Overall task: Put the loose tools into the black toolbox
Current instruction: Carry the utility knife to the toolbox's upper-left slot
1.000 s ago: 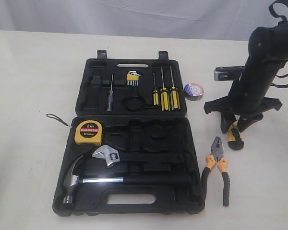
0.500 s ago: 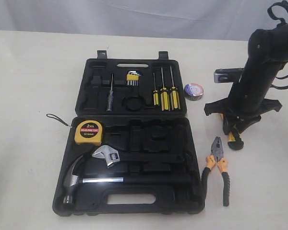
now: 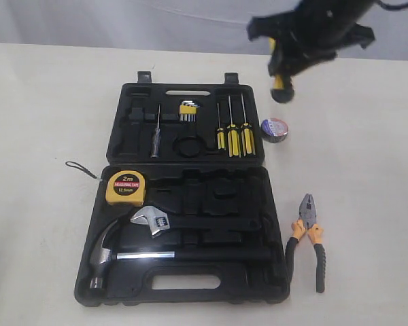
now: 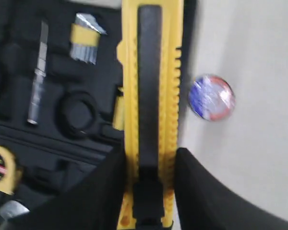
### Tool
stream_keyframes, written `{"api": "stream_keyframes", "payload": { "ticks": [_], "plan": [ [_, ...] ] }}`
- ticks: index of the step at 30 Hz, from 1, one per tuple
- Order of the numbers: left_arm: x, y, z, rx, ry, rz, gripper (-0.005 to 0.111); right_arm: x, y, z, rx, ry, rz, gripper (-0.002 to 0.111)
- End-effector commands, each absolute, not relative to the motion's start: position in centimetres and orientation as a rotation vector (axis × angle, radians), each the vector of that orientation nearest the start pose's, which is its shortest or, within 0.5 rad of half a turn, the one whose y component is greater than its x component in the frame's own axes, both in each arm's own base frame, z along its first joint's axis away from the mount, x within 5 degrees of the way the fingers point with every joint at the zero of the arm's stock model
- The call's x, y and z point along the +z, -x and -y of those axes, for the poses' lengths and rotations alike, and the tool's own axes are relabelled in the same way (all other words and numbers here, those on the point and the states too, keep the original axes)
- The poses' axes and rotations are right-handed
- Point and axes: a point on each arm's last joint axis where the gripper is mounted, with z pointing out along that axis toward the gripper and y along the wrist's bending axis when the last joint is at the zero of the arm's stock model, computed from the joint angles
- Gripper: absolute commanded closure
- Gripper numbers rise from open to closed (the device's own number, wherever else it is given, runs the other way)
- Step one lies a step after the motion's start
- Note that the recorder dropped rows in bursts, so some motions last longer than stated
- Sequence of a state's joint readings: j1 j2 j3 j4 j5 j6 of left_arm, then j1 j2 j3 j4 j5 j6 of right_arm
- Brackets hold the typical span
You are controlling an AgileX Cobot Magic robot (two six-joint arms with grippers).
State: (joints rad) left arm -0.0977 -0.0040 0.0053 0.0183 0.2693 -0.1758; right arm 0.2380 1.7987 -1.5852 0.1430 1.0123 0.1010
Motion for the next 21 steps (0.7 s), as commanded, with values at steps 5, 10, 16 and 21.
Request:
{"api": "stream_keyframes", "payload": {
  "ticks": [5, 10, 16, 21],
  "plan": [
    [18.9, -5.5, 0.5, -0.190, 0.055, -1.757, 0.107, 31.9, -39.8, -21.6, 0.400, 0.154, -2.523, 0.109],
    [18.9, -5.5, 0.5, -0.190, 0.055, -1.757, 0.107, 28.5, -39.6, -27.1, 0.354, 0.224, -2.495, 0.109],
    [18.9, -5.5, 0.5, -0.190, 0.055, -1.757, 0.107, 22.7, -40.2, -30.9, 0.262, 0.160, -2.470, 0.109],
    [18.9, -5.5, 0.5, -0.190, 0.055, -1.757, 0.107, 18.2, -40.8, -31.5, 0.236, 0.096, -2.544, 0.109]
  ]
}}
